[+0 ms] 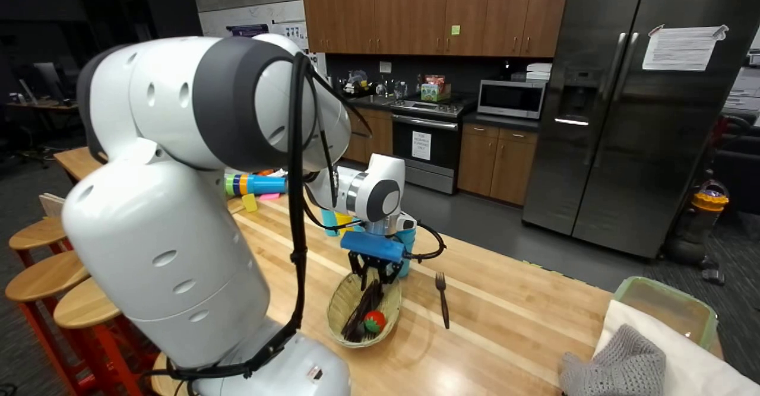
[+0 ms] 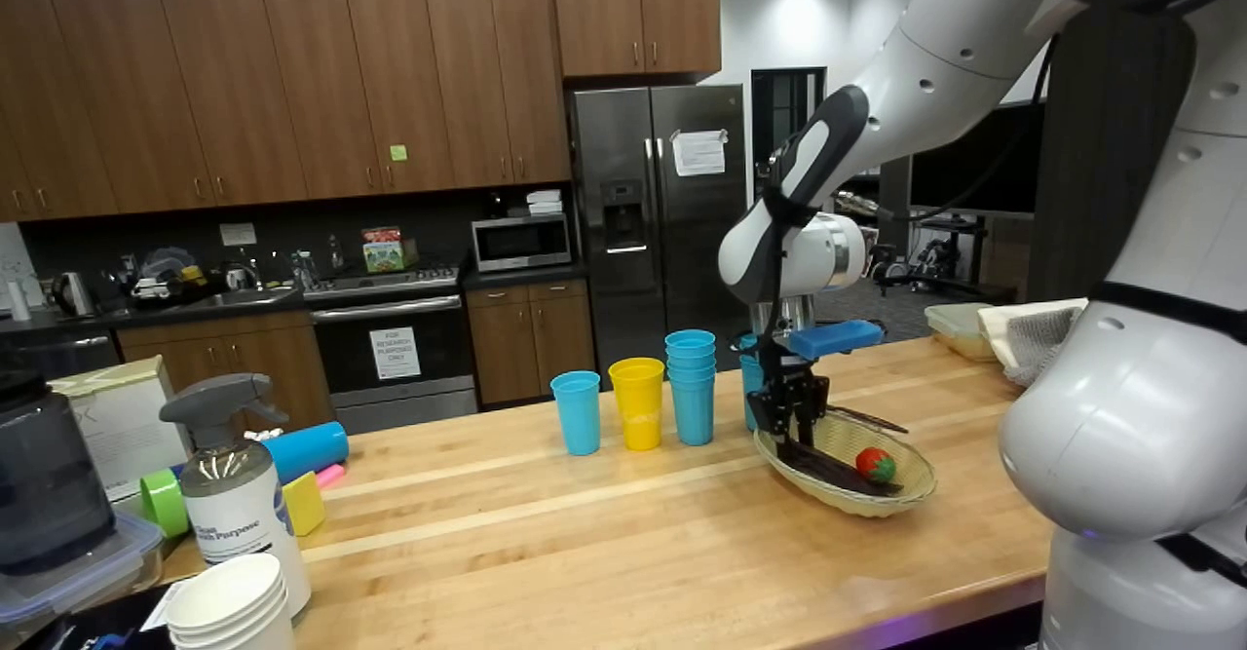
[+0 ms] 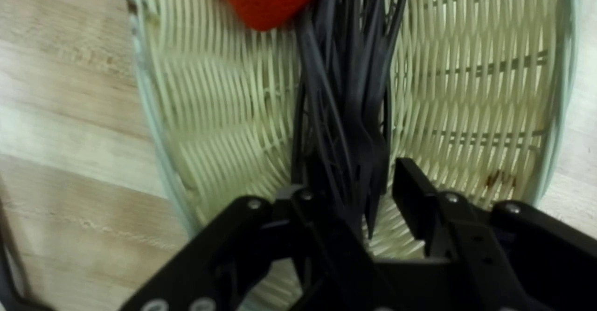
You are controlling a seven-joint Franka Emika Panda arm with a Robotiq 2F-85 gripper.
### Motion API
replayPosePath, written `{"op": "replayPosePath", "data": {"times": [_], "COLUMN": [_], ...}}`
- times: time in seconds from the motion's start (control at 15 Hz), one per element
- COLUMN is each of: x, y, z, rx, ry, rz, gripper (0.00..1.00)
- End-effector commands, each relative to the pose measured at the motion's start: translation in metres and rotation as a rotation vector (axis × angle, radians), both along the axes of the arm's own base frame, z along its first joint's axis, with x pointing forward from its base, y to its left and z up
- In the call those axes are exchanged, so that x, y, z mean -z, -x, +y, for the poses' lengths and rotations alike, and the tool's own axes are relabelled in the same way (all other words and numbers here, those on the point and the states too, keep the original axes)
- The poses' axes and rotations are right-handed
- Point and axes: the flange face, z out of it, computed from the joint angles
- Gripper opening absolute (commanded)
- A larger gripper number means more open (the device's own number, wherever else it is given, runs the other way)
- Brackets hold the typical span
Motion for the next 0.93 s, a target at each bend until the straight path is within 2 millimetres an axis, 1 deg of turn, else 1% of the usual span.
{"op": "replayPosePath", "data": {"times": [0.0,0.07,0.2,0.4,0.53,0.87], "x": [-0.001,-0.003,-0.008,-0.022,-0.037,-0.088], "y": [-0.002,-0.001,0.001,0.006,0.01,0.021], "z": [-0.004,-0.005,-0.008,-0.015,-0.021,-0.031], "rx": [0.01,0.01,0.004,-0.011,-0.016,-0.027], "ry": [0.017,0.019,0.024,0.055,0.081,0.151], "rz": [-0.005,-0.007,-0.009,-0.026,-0.05,-0.113], "gripper": [0.11,0.04,0.06,0.06,0.06,0.06]}}
